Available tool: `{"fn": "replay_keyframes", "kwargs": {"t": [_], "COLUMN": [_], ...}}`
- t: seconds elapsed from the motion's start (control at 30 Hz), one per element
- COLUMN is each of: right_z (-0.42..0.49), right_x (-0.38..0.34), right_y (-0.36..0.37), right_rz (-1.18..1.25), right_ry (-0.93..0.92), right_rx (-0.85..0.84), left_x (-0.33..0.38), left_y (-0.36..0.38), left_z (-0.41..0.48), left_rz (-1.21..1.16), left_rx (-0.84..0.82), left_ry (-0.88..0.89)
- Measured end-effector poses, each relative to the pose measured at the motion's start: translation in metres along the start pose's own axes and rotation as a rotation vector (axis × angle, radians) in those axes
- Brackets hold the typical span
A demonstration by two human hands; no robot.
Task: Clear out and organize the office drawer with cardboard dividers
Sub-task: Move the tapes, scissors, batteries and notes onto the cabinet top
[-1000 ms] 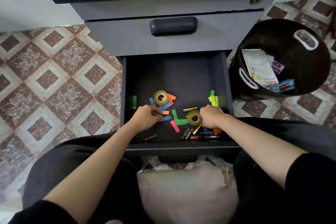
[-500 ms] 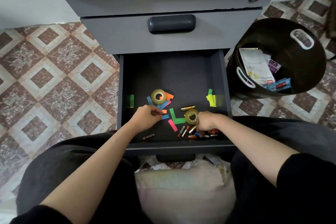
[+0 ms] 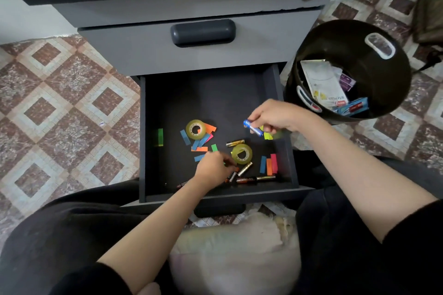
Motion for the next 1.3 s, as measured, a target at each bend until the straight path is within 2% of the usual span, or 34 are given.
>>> {"fn": "replay_keyframes", "kwargs": {"t": [0.13, 0.3, 0.6, 0.73, 0.83, 0.93, 1.07, 1.3], "right_z": [-0.005, 0.002, 0.006, 0.006, 0.006, 0.001, -0.018, -0.061], "right_x": [-0.014, -0.01, -0.013, -0.012, -0.012, -0.014, -0.017, -0.025], "right_y": [-0.021, -0.025, -0.029, -0.029, -0.026, -0.021, -0.016, -0.005], "right_rz": [0.17, 0.267, 0.393, 0.473, 0.528, 0.593, 0.657, 0.619], "right_ry": [-0.11, -0.115, -0.13, -0.131, -0.14, -0.167, -0.206, -0.289], "right_rx": [0.089, 0.086, 0.091, 0.077, 0.046, -0.005, -0.066, -0.104], "left_x": [0.019, 0.024, 0.042, 0.044, 0.038, 0.032, 0.027, 0.027], "left_y": [0.022, 0.034, 0.041, 0.039, 0.034, 0.023, 0.0, -0.048], "left_z": [0.004, 0.012, 0.025, 0.026, 0.023, 0.018, -0.001, -0.043], "left_rz": [0.11, 0.233, 0.451, 0.473, 0.382, 0.189, -0.137, -0.444], "left_rx": [-0.005, -0.024, -0.029, -0.067, -0.086, -0.075, -0.023, 0.11], "left_ry": [-0.055, -0.124, -0.114, -0.075, -0.104, -0.142, -0.089, -0.018]}}
Point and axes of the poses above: each hand's wrist, its own z-axis towards the middle knuckle, its own y-axis out of the palm, x = y × z, the point moved 3 cm from there along z, towards the middle knuckle, and after that the axes turned 3 degrees about -x, right-handed, at the moved point
